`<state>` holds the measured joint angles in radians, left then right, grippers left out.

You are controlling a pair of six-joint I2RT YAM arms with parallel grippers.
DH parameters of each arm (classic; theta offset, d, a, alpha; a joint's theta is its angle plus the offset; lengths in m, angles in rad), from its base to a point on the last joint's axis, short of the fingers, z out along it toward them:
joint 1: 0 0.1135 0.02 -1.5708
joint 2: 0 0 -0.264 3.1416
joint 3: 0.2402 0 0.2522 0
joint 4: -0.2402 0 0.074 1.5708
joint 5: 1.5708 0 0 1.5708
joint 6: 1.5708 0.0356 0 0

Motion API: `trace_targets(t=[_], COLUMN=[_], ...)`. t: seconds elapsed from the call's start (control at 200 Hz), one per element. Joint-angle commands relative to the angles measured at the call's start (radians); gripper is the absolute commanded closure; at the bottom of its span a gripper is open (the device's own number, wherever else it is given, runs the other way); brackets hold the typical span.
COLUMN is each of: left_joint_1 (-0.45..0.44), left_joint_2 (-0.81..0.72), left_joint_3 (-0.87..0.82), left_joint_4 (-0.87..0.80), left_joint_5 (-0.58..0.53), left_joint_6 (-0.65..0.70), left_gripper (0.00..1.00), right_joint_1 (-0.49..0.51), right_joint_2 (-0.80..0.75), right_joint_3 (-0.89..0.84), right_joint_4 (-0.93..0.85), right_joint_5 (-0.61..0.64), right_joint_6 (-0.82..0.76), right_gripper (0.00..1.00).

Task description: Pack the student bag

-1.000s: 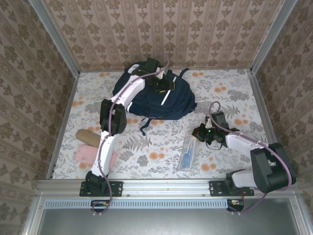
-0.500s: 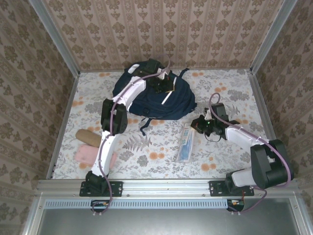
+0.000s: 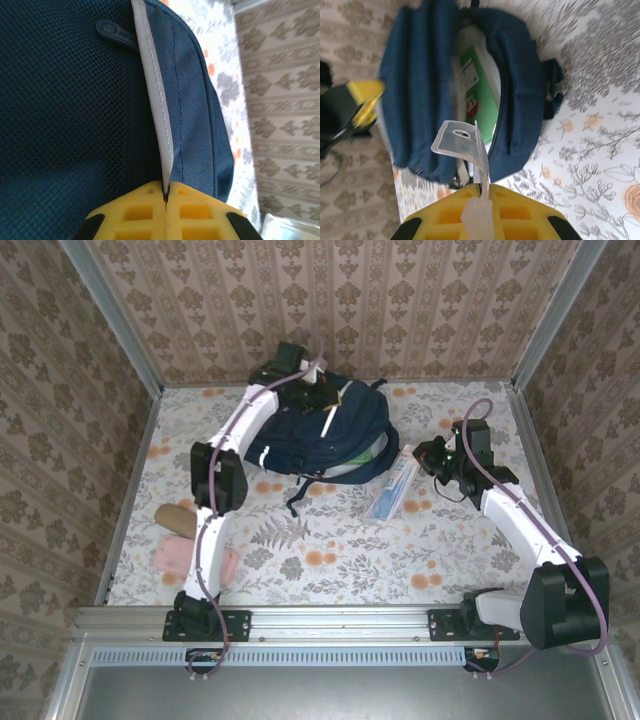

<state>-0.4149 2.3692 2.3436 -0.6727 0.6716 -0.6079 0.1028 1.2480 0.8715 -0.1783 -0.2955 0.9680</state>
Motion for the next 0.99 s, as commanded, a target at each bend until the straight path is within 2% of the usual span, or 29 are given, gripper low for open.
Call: trace_targets(t=[0.0,0.175,0.31,0.41,0.55,0.67,0.68,0.71,0.76,0.8,0.885,0.945,0.99], left_joint_1=[0.065,0.101,0.113,0.116,0.12,0.126,0.128,0.13,0.137,0.144,0.158,0.166,0.166], left_joint_2=[-0.156,-0.218,-0.235,-0.237,-0.237,-0.24,-0.24,-0.241,-0.244,-0.248,-0.258,-0.258,-0.255], left_joint_3=[-0.008,-0.05,-0.071,-0.084,-0.098,-0.105,-0.105,-0.107,-0.108,-0.113,-0.125,-0.13,-0.134], left_joint_4=[0.121,0.171,0.184,0.203,0.227,0.231,0.232,0.232,0.233,0.24,0.248,0.249,0.251], left_joint_5=[0.033,0.068,0.08,0.091,0.103,0.108,0.108,0.11,0.114,0.117,0.119,0.126,0.129], left_joint_6=[-0.075,-0.12,-0.132,-0.147,-0.17,-0.174,-0.174,-0.175,-0.179,-0.184,-0.189,-0.188,-0.188], left_gripper=[1.0,1.0,1.0,1.0,1.0,1.0,1.0,1.0,1.0,1.0,1.0,1.0,1.0], right_joint_1=[-0.003,-0.002,0.029,0.074,0.146,0.229,0.238,0.261,0.292,0.309,0.305,0.273,0.245], right_joint_2=[0.04,0.19,0.305,0.403,0.576,0.716,0.731,0.778,0.837,0.841,0.76,0.699,0.666], right_joint_3=[0.036,0.106,0.153,0.24,0.359,0.505,0.526,0.578,0.647,0.65,0.517,0.443,0.436], right_joint_4=[0.081,0.254,0.402,0.447,0.583,0.57,0.562,0.54,0.512,0.474,0.486,0.482,0.402], right_joint_5=[0.117,0.172,0.274,0.339,0.368,0.364,0.355,0.313,0.243,0.233,0.325,0.352,0.342], right_joint_6=[0.12,0.25,0.349,0.381,0.449,0.446,0.441,0.412,0.356,0.321,0.292,0.275,0.245], right_gripper=[1.0,1.0,1.0,1.0,1.0,1.0,0.99,0.86,0.49,0.34,0.19,0.17,0.17])
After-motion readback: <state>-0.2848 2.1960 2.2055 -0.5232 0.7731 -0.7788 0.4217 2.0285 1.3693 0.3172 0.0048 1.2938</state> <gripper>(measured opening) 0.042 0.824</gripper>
